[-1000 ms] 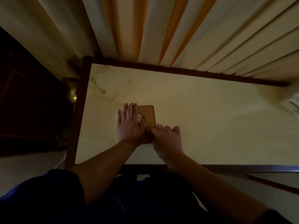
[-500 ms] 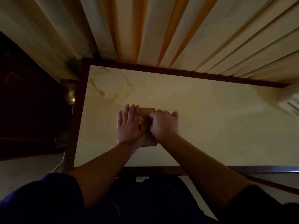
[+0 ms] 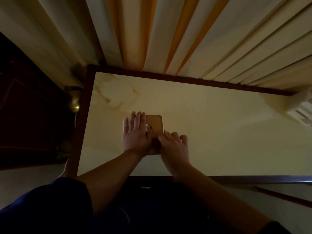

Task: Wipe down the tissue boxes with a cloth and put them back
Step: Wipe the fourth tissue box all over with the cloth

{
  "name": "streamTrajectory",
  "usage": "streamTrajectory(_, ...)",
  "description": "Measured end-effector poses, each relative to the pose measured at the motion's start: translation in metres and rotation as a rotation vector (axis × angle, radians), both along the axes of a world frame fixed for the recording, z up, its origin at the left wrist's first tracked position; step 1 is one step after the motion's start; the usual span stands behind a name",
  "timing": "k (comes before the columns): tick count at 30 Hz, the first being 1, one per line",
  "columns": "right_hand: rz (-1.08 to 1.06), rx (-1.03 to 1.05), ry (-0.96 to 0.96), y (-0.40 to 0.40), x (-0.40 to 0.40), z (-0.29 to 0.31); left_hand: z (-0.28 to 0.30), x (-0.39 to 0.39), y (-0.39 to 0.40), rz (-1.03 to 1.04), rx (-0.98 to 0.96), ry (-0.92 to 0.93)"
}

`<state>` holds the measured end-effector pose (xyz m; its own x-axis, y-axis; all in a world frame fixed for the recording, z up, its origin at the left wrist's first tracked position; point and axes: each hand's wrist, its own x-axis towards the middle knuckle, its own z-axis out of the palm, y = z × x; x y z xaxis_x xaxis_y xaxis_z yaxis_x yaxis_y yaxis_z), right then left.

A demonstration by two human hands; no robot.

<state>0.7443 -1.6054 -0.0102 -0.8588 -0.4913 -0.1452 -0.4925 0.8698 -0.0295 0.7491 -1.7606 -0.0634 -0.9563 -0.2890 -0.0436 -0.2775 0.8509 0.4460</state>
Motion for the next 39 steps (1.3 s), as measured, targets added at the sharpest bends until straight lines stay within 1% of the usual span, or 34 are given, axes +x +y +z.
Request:
streamTrajectory(2,0.03,0.023,-0.034,0.011,0.013,0.0,0.0,0.0,-0.001,0.005,-0.015,0.007)
streamTrajectory(5,0.012,0.048,-0.106,0.014,0.014,0.0,0.003,0.0,0.0,-0.014,-0.014,-0.028)
streamTrajectory(8,0.041,-0.066,-0.046,0.013,0.01,-0.003,0.006,-0.002,-0.002,-0.053,-0.022,-0.053)
streamTrajectory(10,0.077,-0.129,-0.005,0.016,0.009,-0.002,0.007,-0.003,-0.007,-0.139,-0.029,-0.091)
streamTrajectory(12,0.143,-0.208,0.024,0.024,0.01,-0.003,0.008,-0.007,-0.015,-0.275,-0.039,-0.1)
streamTrajectory(15,0.173,-0.304,-0.02,0.038,0.011,0.004,0.013,-0.018,-0.03,-0.473,-0.102,-0.108)
streamTrajectory(16,0.163,-0.324,-0.033,0.042,0.01,0.007,0.017,-0.02,-0.032,-0.498,-0.12,-0.121)
streamTrajectory(18,0.127,-0.348,-0.038,0.049,0.008,0.013,0.027,-0.019,-0.027,-0.43,-0.125,-0.154)
streamTrajectory(20,0.063,-0.376,-0.057,0.056,0.003,0.02,0.041,-0.013,-0.013,-0.253,-0.106,-0.223)
streamTrajectory(22,-0.03,-0.4,-0.1,0.061,-0.005,0.03,0.051,-0.004,0.001,-0.098,-0.047,-0.321)
streamTrajectory(25,-0.083,-0.378,-0.16,0.065,-0.017,0.044,0.051,0.006,0.01,-0.024,0.009,-0.455)
streamTrajectory(28,-0.043,-0.282,-0.216,0.063,-0.025,0.053,0.047,0.007,0.009,-0.086,-0.021,-0.53)
streamTrajectory(30,-0.011,-0.226,-0.238,0.059,-0.028,0.053,0.049,0.001,0.003,-0.186,-0.052,-0.539)
streamTrajectory(34,0.042,-0.148,-0.215,0.042,-0.03,0.049,0.053,-0.017,-0.017,-0.527,-0.19,-0.603)
streamTrajectory(35,0.054,-0.13,-0.201,0.036,-0.029,0.046,0.055,-0.019,-0.022,-0.576,-0.194,-0.598)
streamTrajectory(36,0.066,-0.119,-0.191,0.03,-0.029,0.044,0.055,-0.019,-0.025,-0.587,-0.156,-0.57)
streamTrajectory(39,0.074,-0.095,-0.208,0.018,-0.027,0.036,0.054,-0.01,-0.028,-0.472,0.031,-0.396)
